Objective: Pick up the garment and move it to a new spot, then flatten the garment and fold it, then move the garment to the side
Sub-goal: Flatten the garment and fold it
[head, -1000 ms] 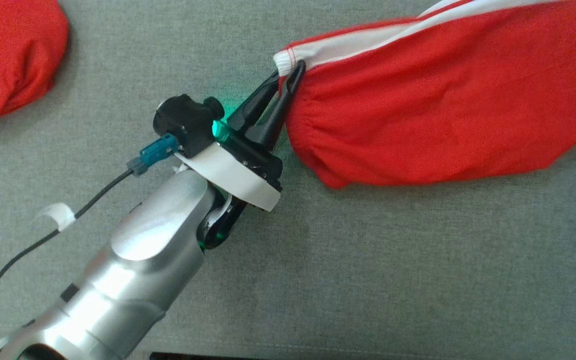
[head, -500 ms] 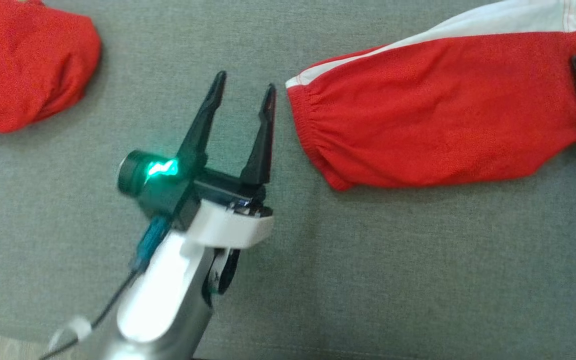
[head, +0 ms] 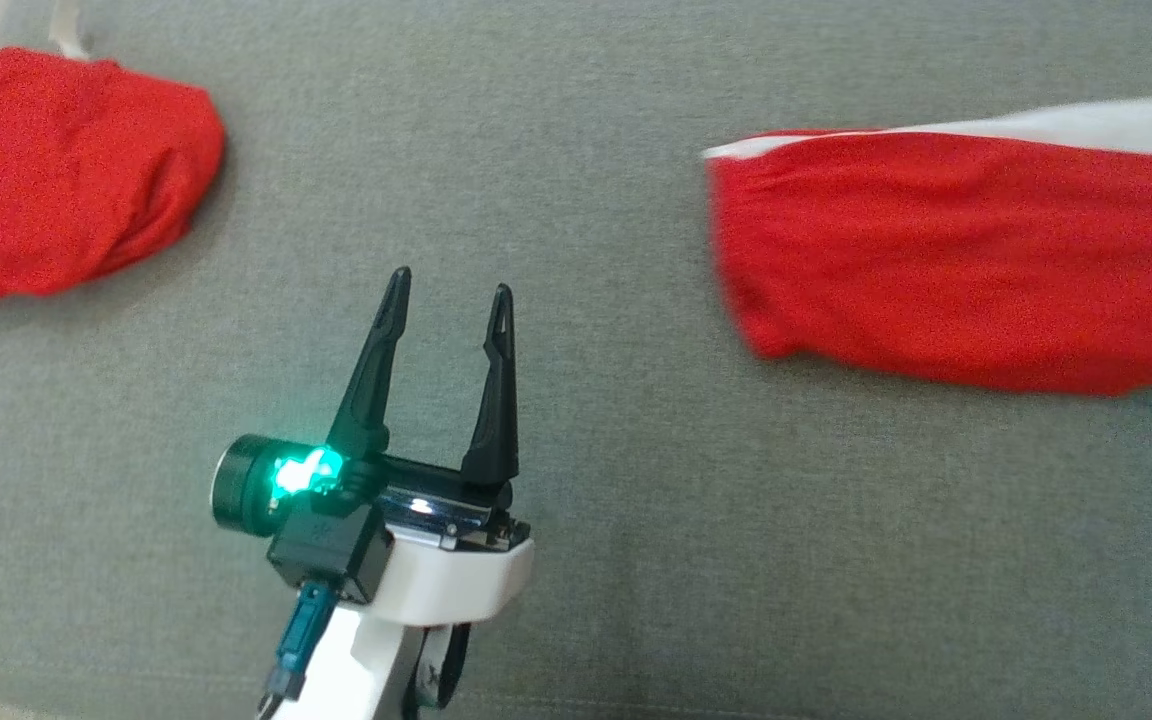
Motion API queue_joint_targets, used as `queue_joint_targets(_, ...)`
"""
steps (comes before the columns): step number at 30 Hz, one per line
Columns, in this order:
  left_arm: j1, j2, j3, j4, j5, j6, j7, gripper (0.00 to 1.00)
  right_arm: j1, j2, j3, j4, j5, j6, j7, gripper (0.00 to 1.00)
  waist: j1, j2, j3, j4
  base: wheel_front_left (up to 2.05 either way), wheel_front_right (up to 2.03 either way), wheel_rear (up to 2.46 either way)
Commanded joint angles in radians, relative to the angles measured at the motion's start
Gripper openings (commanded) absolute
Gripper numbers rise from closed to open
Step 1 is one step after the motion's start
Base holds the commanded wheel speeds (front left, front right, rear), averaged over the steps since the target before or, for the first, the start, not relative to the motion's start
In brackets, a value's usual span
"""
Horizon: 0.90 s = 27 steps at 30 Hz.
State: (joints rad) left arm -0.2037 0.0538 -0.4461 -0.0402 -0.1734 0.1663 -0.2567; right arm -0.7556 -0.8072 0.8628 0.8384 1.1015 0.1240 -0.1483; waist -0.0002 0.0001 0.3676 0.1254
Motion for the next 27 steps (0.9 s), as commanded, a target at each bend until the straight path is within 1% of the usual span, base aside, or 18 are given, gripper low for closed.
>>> queue_joint_targets(1, -0.008, -0.001, 0.042, -0.041, 0.017, -0.008, -0.005, 1.0, 0.051, -0.097, 0.006, 0.012, 0.012, 0.007, -0.015, 0.0, 0.0002, -0.0001, -0.012, -0.018, 0.0, 0.0, 0.0)
queue_joint_targets(2, -0.008, -0.001, 0.042, -0.041, 0.017, -0.008, -0.005, 1.0, 0.051, -0.097, 0.006, 0.012, 0.012, 0.007, -0.015, 0.0, 0.0002, -0.0001, -0.012, -0.018, 0.0, 0.0, 0.0)
queue_joint_targets(5, -0.012, -0.002, 0.05, -0.044, 0.021, -0.015, -0.005, 1.0, 0.05, -0.149, 0.011, -0.002, 0.012, 0.007, -0.021, 0.0, 0.0002, -0.0001, -0.015, -0.034, 0.0, 0.0, 0.0)
queue_joint_targets(7, -0.016, -0.003, 0.054, -0.043, 0.023, -0.02, -0.005, 1.0, 0.025, -0.166, 0.013, -0.03, 0.002, 0.007, -0.025, 0.0, 0.0002, -0.0001, -0.017, -0.048, 0.0, 0.0, 0.0)
queue_joint_targets(9, -0.019, -0.003, 0.053, -0.039, 0.023, -0.027, -0.005, 1.0, -0.011, -0.166, 0.014, -0.066, -0.013, 0.007, -0.03, 0.0, 0.0002, -0.0001, -0.023, -0.06, 0.0, 0.0, 0.0)
queue_joint_targets(13, -0.017, -0.003, 0.048, -0.028, 0.016, -0.03, -0.005, 1.0, -0.079, -0.134, 0.021, -0.166, -0.045, 0.007, -0.019, 0.0, 0.0002, -0.0001, -0.046, -0.079, 0.0, 0.0, 0.0)
queue_joint_targets(15, -0.012, -0.003, 0.045, -0.024, 0.011, -0.027, -0.005, 1.0, -0.107, -0.103, 0.027, -0.227, -0.073, 0.007, -0.006, 0.0, 0.0002, -0.0001, -0.058, -0.086, 0.0, 0.0, 0.0)
queue_joint_targets(19, -0.011, -0.003, 0.032, -0.022, -0.003, -0.023, -0.005, 1.0, -0.135, -0.022, 0.029, -0.34, -0.119, 0.007, 0.04, 0.0, 0.0002, -0.0001, -0.068, -0.082, 0.0, 0.0, 0.0)
queue_joint_targets(23, -0.017, -0.003, 0.02, -0.023, -0.018, -0.021, -0.005, 1.0, -0.118, 0.075, 0.027, -0.413, -0.141, 0.007, 0.107, 0.0, 0.0002, -0.0001, -0.068, -0.06, 0.0, 0.0, 0.0)
queue_joint_targets(25, -0.018, -0.003, 0.02, -0.023, -0.025, -0.018, -0.005, 1.0, -0.095, 0.134, 0.023, -0.435, -0.144, 0.007, 0.139, 0.0, 0.0002, -0.0001, -0.069, -0.051, 0.0, 0.0, 0.0)
queue_joint_targets(26, -0.017, -0.003, 0.02, -0.022, -0.028, -0.017, -0.005, 1.0, -0.081, 0.165, 0.019, -0.444, -0.142, 0.007, 0.151, 0.31, 0.0002, -0.0001, -0.069, -0.048, 0.0, 0.0, 0.0)
queue_joint_targets(27, -0.016, -0.003, 0.02, -0.021, -0.031, -0.016, -0.005, 1.0, -0.066, 0.195, 0.012, -0.454, -0.137, 0.007, 0.157, 0.6, 0.0002, -0.0001, -0.071, -0.043, 0.0, 0.0, 0.0)
